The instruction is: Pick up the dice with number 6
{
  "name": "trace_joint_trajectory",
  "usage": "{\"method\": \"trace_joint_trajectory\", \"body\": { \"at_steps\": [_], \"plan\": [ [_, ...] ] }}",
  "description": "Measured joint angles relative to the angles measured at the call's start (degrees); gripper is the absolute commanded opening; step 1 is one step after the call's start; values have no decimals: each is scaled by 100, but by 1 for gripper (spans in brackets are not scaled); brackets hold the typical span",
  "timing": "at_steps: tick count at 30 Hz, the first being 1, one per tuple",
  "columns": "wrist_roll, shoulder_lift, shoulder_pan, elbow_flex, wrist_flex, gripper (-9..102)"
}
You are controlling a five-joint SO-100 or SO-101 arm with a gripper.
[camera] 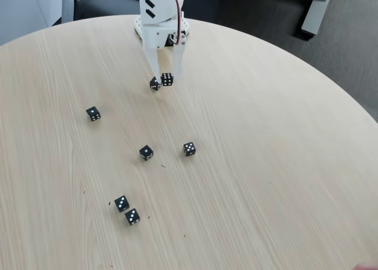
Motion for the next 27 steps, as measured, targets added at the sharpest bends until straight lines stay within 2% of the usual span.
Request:
{"method": "trace_joint_trajectory", "body": {
  "at_steps": [11,27],
  "plan": [
    [563,0,0,0,0,0],
    [606,0,0,0,0,1]
  ]
}}
